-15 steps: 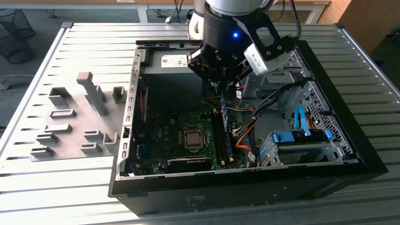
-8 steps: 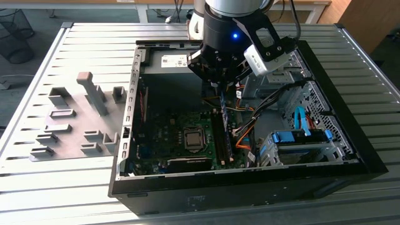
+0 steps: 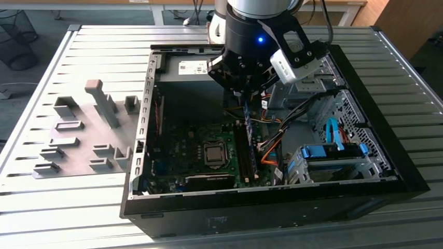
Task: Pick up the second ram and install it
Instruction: 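Insert the second ram into the second slot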
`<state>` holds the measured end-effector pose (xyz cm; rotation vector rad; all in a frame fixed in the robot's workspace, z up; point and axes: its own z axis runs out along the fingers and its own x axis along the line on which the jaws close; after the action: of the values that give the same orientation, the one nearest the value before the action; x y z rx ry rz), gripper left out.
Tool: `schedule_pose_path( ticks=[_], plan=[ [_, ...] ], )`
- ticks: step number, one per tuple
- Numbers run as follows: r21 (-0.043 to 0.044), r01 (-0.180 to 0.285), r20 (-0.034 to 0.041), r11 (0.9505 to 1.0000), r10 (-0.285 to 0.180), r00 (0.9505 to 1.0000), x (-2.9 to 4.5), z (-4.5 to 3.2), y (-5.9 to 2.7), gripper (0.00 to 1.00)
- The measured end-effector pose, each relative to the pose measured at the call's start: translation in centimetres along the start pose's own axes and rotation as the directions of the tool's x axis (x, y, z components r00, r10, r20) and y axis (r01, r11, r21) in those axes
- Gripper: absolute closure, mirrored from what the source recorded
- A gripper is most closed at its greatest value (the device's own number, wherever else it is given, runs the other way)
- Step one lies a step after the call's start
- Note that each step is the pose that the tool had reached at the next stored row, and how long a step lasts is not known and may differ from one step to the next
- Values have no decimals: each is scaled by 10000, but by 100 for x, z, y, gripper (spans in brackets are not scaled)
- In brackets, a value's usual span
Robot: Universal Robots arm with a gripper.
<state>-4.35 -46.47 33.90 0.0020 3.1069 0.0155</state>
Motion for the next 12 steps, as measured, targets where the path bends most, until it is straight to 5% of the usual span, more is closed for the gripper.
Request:
schedule_pose_path(
  ticks=[12],
  plan=[
    [-10,248,-2,9997,-248,9997,7,180,-18,86]
  ],
)
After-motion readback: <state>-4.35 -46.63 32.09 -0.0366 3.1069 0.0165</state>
